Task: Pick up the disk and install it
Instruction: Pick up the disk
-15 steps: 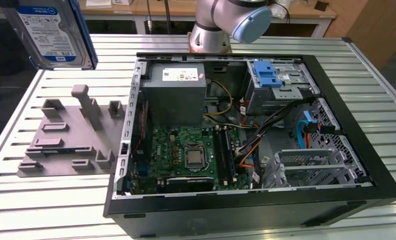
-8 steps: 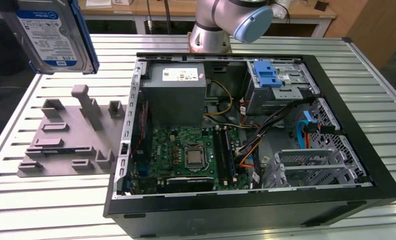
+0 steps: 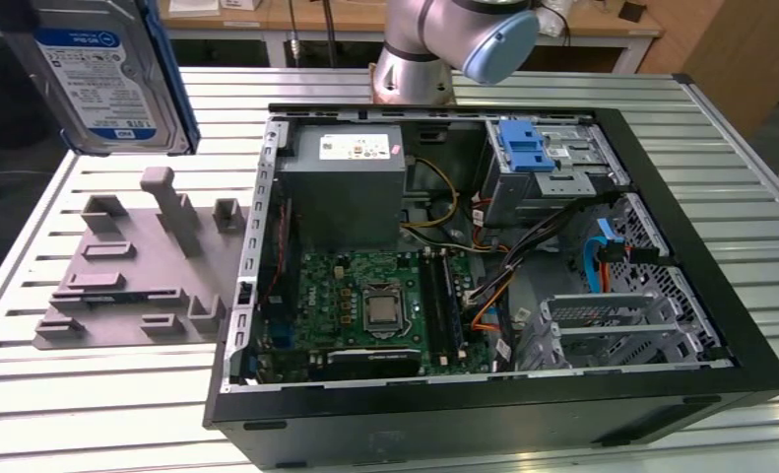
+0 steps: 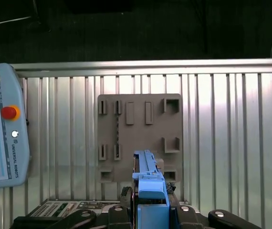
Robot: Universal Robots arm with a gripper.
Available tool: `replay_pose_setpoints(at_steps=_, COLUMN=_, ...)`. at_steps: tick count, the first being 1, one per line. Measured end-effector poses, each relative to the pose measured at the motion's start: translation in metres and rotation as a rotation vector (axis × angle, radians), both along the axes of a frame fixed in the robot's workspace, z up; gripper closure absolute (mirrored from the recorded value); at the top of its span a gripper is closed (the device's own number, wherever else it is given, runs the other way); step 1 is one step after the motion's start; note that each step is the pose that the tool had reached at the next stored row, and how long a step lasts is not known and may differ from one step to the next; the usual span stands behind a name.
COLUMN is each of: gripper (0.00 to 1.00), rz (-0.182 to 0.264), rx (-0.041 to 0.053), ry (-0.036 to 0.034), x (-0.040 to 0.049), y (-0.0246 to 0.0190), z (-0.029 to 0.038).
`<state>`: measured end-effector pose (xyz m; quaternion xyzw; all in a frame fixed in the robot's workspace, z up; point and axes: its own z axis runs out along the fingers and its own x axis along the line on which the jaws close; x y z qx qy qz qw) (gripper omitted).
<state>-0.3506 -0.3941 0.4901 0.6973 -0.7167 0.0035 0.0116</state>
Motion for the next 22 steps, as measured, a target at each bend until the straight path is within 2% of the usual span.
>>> replay_pose_setpoints(at_steps=3, gripper=0.64, rz=0.000, rx=0.0000, ry=0.0000, x=0.0033, y=-0.0034, z=0.0000)
replay_pose_setpoints(at_steps=15, gripper=0.64, rz=0.000, rx=-0.0001, ry=0.0002, x=0.0040, y=-0.0045, z=0.0001)
replay_pose_setpoints(at_steps=18, gripper=0.64, rz=0.000, rx=-0.0001, ry=0.0002, x=0.0040, y=-0.0072, z=0.0001)
replay_pose_setpoints(at_steps=22, gripper=0.64, rz=0.000, rx=0.0000, ry=0.0001, x=0.0051, y=-0.0134, z=0.0000)
